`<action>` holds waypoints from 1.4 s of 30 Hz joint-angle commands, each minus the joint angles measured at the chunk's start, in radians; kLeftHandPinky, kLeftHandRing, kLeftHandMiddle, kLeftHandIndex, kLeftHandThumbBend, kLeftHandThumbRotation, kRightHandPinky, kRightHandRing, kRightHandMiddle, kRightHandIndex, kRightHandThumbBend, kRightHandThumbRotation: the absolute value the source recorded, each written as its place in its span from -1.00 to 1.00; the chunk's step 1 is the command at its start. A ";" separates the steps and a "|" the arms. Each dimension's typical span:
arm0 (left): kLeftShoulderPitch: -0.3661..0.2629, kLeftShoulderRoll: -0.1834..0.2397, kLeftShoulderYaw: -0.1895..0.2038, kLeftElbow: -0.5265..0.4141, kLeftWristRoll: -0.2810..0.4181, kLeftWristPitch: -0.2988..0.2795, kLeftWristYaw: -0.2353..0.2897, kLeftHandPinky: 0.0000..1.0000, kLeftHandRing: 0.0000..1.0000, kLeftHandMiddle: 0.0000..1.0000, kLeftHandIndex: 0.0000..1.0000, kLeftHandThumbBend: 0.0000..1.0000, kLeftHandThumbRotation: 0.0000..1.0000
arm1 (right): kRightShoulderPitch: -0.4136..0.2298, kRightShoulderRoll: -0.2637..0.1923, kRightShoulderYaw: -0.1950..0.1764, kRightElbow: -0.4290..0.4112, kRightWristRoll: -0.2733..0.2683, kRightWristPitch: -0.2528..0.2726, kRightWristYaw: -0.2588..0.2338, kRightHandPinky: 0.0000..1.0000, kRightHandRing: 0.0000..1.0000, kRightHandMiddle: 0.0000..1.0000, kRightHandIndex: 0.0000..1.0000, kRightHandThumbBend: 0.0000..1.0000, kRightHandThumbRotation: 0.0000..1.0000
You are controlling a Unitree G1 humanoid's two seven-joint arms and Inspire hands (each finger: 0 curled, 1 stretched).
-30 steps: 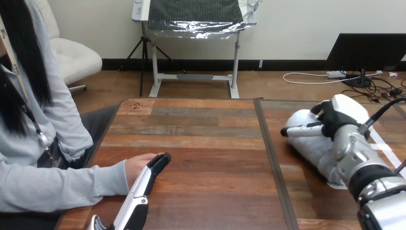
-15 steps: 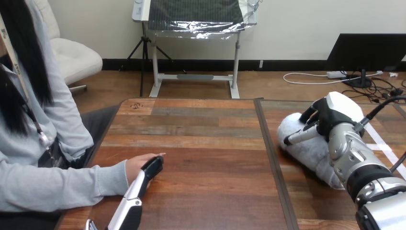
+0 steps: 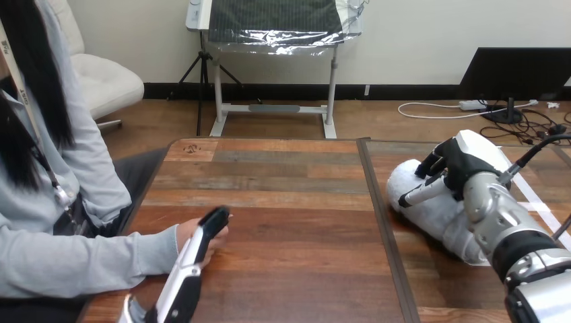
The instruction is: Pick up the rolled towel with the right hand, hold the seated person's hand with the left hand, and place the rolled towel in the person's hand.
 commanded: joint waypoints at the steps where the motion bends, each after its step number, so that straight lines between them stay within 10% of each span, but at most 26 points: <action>1: -0.083 -0.013 -0.008 -0.001 0.008 0.012 0.005 0.95 0.96 1.00 1.00 1.00 0.53 | 0.077 0.063 -0.006 0.026 0.029 -0.022 0.091 -0.21 0.04 0.17 0.02 0.70 -1.00; 35: -0.277 0.012 -0.118 0.096 -0.067 0.029 -0.007 0.98 0.98 1.00 1.00 1.00 0.54 | 0.207 0.022 0.002 -0.137 0.119 -0.233 0.233 -0.53 -0.36 -0.15 0.02 0.61 -1.00; 42: -0.292 -0.019 -0.088 0.098 -0.026 0.039 0.006 0.95 1.00 1.00 1.00 1.00 0.58 | 0.260 -0.005 -0.008 -0.244 0.149 -0.225 0.277 -0.51 -0.33 -0.11 0.05 0.60 -0.95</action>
